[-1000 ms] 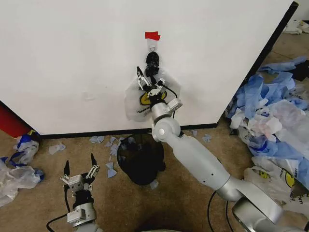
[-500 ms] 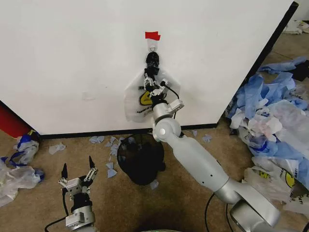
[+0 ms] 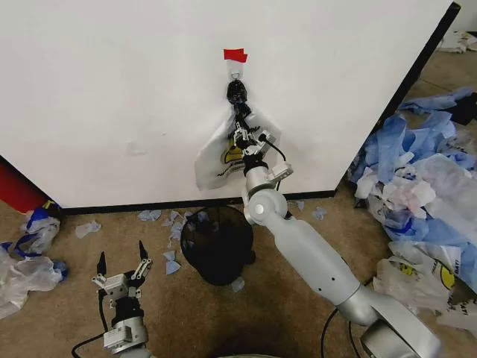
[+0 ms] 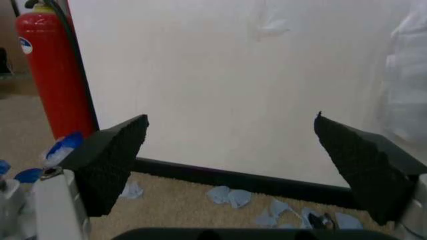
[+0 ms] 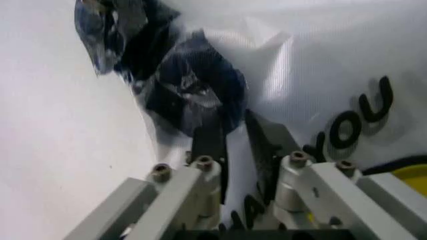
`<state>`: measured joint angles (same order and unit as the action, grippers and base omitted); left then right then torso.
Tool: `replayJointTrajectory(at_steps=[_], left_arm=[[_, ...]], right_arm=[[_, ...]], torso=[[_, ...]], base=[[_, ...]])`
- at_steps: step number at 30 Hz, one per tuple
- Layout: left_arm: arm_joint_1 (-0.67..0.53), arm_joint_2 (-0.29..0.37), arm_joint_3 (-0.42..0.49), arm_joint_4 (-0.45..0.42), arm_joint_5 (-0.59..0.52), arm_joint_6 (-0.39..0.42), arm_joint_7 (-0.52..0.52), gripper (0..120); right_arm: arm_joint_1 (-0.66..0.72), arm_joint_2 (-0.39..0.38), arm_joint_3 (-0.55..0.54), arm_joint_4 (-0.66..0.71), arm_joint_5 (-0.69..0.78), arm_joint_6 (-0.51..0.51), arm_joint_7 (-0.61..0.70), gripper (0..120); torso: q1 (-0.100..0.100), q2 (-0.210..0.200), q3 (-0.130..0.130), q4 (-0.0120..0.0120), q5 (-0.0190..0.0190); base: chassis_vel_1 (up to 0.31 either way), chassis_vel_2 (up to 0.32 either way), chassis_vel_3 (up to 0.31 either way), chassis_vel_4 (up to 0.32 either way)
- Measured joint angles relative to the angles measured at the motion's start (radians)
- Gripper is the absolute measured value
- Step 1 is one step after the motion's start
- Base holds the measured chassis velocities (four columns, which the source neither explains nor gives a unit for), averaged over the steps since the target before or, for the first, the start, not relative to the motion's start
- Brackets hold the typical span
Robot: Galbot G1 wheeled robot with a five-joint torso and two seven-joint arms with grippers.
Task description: Pick up the garbage bag from the wall and place it over the trash bin.
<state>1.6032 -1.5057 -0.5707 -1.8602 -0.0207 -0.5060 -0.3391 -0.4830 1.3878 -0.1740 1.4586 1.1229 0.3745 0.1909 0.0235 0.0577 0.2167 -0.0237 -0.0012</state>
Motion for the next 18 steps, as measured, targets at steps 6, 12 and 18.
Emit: replayJointTrajectory(at_steps=[6,12,18], left_arm=[[0.0,-0.005,0.001,0.007,0.005,-0.004,-0.001,98],[0.002,-0.012,0.0,0.011,0.01,-0.009,-0.001,98],[0.001,-0.012,0.0,0.016,0.012,-0.012,-0.002,98]], right_arm=[[0.0,0.003,-0.004,-0.001,-0.003,0.001,-0.007,0],[0.003,0.003,-0.004,-0.001,-0.003,-0.001,-0.007,23],[0.003,0.006,-0.003,-0.001,-0.003,-0.002,-0.005,43]], torso=[[0.0,0.0,0.0,0.0,0.0],[0.0,0.0,0.0,0.0,0.0],[0.0,0.0,0.0,0.0,0.0]], base=[[0.0,0.0,0.0,0.0],[0.0,0.0,0.0,0.0],[0.0,0.0,0.0,0.0]])
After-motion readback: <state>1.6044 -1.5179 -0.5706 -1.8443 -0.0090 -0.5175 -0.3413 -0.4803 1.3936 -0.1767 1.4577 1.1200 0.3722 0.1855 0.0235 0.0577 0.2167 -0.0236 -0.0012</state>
